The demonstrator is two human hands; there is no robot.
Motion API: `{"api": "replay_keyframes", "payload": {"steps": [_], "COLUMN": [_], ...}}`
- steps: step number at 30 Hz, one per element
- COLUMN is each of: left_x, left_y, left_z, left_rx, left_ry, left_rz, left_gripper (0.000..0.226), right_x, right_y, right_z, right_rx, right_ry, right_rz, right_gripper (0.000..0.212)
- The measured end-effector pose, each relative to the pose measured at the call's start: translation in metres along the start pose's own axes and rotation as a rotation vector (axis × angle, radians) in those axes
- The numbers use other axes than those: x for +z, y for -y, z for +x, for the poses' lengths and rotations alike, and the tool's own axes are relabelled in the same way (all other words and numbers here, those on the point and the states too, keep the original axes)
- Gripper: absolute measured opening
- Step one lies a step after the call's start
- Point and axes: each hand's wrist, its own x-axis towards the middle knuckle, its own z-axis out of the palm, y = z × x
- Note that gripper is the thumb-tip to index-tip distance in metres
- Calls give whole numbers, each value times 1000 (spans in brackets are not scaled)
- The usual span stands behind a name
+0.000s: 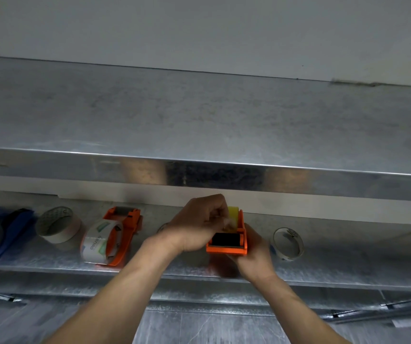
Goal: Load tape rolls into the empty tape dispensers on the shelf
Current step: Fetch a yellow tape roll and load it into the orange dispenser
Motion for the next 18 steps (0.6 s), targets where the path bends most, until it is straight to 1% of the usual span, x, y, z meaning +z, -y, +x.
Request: {"api": "replay_keyframes", "payload": {"steps": [4,10,14,18], "left_x": [1,-1,-2,-6], "left_y": [-2,-2,-5,-13], "left_z": [-3,-3,-5,-6], "left_rx": [0,-16,-1,20], "left_ry": [-34,-36,-29,-41], "left_rz": [-72,-105,-92,-127], "left_gripper": [19,25,21,17], "right_x": [-1,2,-1,-5], "right_y": [-2,-4,-2,-4], "right_z": [-1,0,0,1], "right_rx": [6,18,31,42], "right_ry": [-7,-5,15,20], "right_rz": [-11,-30,-13,-45], "right_gripper": [27,22,25,25]}}
